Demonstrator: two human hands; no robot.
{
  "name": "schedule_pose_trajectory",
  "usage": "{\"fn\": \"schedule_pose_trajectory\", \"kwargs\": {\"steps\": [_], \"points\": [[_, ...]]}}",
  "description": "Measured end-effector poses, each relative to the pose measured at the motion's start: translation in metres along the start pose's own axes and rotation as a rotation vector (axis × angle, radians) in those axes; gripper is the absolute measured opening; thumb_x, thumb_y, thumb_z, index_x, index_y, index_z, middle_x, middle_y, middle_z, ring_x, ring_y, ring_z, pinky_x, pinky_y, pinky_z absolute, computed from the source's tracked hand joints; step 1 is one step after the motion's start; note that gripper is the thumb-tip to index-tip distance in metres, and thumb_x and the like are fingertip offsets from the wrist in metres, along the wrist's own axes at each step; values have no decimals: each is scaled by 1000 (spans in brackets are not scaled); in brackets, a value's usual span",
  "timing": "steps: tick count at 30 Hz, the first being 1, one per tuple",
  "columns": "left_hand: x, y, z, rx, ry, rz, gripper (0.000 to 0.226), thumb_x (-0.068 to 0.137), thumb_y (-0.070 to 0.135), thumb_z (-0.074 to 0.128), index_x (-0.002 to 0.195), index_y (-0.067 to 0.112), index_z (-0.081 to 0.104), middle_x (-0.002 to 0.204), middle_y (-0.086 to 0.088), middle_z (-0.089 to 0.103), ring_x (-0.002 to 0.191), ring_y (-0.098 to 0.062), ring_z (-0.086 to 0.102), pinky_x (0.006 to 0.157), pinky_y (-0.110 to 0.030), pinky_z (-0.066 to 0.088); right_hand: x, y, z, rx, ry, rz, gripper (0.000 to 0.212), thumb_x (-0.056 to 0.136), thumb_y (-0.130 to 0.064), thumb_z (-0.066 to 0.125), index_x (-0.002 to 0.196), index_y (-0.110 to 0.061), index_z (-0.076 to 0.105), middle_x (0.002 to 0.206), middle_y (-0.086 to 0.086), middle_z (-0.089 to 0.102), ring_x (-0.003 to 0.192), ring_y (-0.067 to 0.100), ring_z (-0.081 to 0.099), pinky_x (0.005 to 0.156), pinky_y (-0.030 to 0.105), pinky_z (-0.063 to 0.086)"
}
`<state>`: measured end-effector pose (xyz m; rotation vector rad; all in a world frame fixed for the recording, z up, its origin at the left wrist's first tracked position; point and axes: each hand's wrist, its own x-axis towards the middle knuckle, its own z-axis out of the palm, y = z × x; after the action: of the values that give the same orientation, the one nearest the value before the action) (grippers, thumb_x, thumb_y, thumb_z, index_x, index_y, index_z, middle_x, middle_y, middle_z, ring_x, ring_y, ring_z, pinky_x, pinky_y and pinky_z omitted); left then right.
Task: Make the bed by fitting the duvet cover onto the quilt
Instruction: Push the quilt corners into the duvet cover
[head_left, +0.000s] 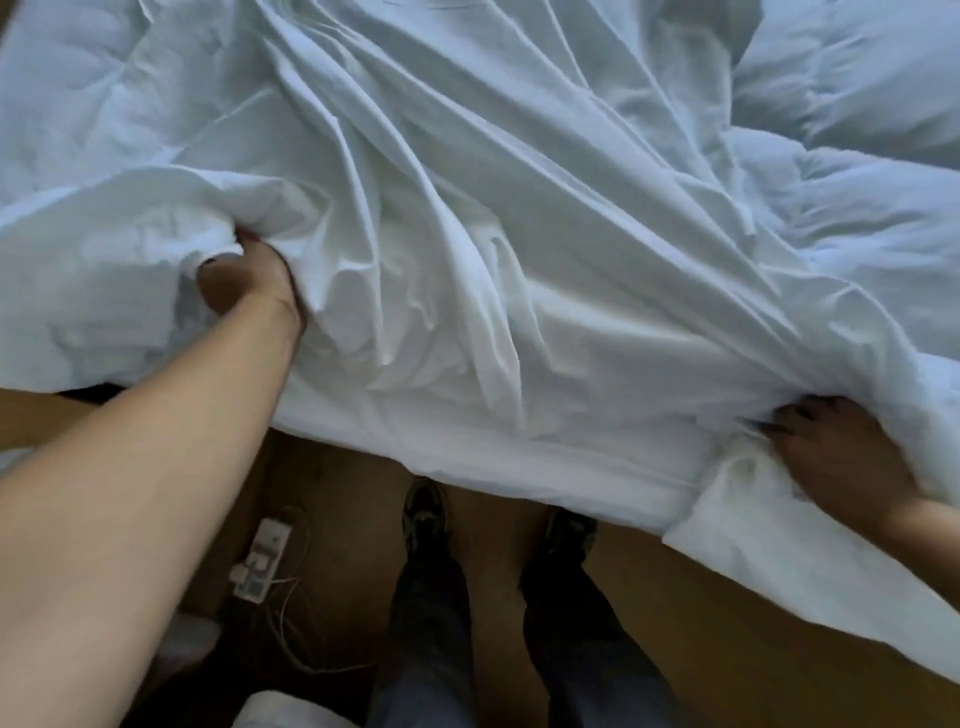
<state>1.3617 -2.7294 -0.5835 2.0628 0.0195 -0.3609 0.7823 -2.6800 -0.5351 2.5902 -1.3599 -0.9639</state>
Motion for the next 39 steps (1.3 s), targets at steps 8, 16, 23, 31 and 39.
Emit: {"fn": "schedule_pose_trajectory", "kwargs": {"steps": [8, 16, 23, 31, 39], "points": [[-170, -26, -45, -178, -353, -484, 84, 64, 75, 75, 127, 23, 56, 117, 5, 65, 104, -18, 66, 86, -35, 55, 26, -121, -81, 404, 208, -318, 25, 96, -17, 53, 116, -19, 67, 101, 2, 69, 90, 26, 66, 74, 40, 52], [-335, -29, -43, 499, -1499, -468, 45, 85, 53, 74, 96, 9, 70, 85, -5, 77, 76, -20, 71, 80, -37, 59, 39, 24, -55, 1034, -104, 1101, 94, 80, -81, 50, 145, -14, 42, 148, 22, 45, 132, 42, 45, 105, 50, 37], [-376, 19, 39, 837, -1096, 1070, 54, 82, 63, 63, 117, 21, 67, 120, -6, 64, 113, -29, 58, 96, -40, 45, 30, -57, -24, 1126, -177, 548, 51, 97, -50, 45, 140, -22, 45, 134, 12, 60, 119, 36, 57, 93, 41, 45], [-405, -23, 89, 1449, -1092, 913, 44, 99, 49, 44, 130, 18, 51, 133, -16, 58, 123, -38, 55, 99, -44, 43, 49, 28, -10, 2248, -385, 502, 45, 75, -55, 77, 104, -20, 75, 99, 11, 73, 87, 25, 69, 80, 33, 53], [-440, -6, 104, 1287, -1018, 1148, 8, 95, 31, 50, 95, 25, 56, 109, -6, 66, 106, -31, 59, 82, -37, 40, 40, 86, 58, 1799, 278, 997, 25, 87, -33, 72, 71, -15, 68, 60, -4, 61, 60, 16, 58, 52, 24, 43]]}}
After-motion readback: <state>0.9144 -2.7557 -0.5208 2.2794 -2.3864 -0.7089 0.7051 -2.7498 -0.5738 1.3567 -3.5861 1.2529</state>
